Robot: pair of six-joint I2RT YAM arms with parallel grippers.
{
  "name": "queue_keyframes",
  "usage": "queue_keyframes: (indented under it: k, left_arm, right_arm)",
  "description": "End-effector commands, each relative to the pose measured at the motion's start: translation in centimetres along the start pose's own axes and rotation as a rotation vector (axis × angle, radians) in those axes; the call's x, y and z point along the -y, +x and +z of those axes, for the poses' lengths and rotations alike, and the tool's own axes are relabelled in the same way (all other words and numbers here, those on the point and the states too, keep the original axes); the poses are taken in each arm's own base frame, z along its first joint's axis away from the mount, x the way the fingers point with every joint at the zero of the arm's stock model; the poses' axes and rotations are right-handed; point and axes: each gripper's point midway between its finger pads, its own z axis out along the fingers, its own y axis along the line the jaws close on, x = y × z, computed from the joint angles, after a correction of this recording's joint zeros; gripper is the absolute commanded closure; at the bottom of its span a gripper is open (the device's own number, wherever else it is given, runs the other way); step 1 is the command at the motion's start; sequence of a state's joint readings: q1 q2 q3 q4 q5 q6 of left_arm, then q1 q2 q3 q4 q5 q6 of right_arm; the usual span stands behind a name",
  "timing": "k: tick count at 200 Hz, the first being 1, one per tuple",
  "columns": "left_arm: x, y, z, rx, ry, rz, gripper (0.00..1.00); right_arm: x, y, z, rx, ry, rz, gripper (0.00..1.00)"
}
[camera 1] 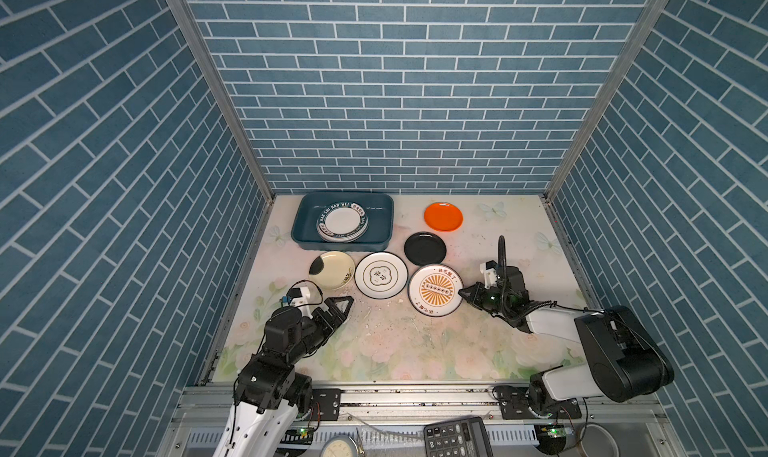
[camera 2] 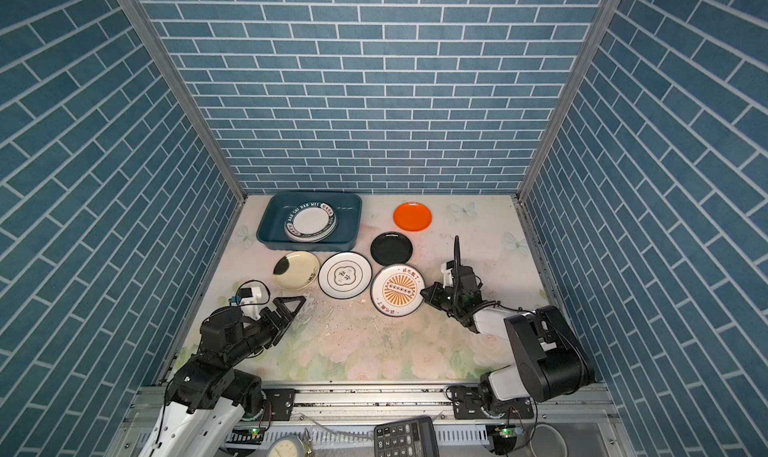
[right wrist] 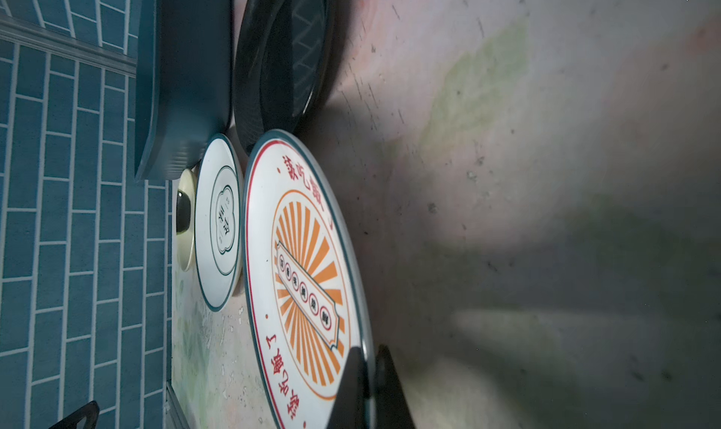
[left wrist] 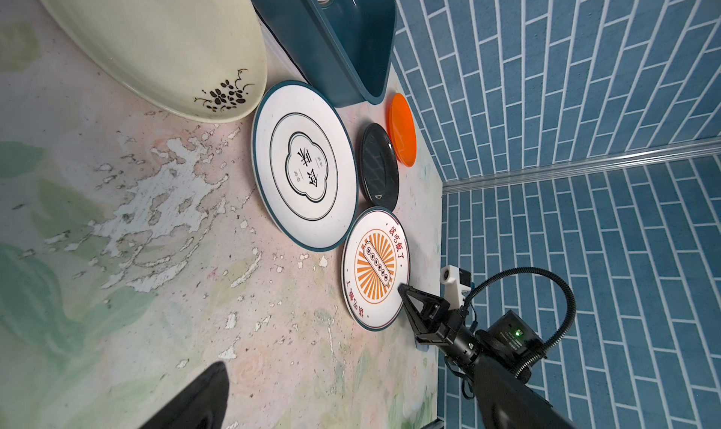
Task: Place the plates into the plastic bin on the countertop
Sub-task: 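Lower the right gripper onto the orange-sunburst plate rim and close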
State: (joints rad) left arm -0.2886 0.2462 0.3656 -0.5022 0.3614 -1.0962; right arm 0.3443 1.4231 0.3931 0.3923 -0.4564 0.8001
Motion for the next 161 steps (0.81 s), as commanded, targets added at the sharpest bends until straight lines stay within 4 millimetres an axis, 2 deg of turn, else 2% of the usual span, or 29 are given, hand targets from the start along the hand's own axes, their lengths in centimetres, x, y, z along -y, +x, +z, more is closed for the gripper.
queue_keyframes:
  k: [1,48,91,120,161]
  left_arm:
    - [-0.3,0.3,0.3,-0.010,-0.001,0.001,0.01]
    - [-0.9,0.3,0.9,-0.007,-0.001,0.001,0.00]
    - [-0.2,0.2,1.8,-0.039,0.004,-0.028,0.00]
    - [0.7,-0.2,1.9,-0.035,-0.006,-0.006,0.00]
    - [1.6,0.0,2.5,-0.046,-0.010,0.021,0.00]
  right_arm:
    - [3.2,1.4,-1.0,-0.003,0.145,-0.003,1.00]
    - [3.7,0.1,-4.9,0.120,0.254,-0.045,1.00]
    - [1.3,-0.4,-7.8,0.185,0.198,-0.086,1.00]
    - [0.9,0.0,-8.7,0.178,0.189,-0.074,1.00]
    - [-1.1,-0.1,-9.3,0.182,0.102,-0.038,1.00]
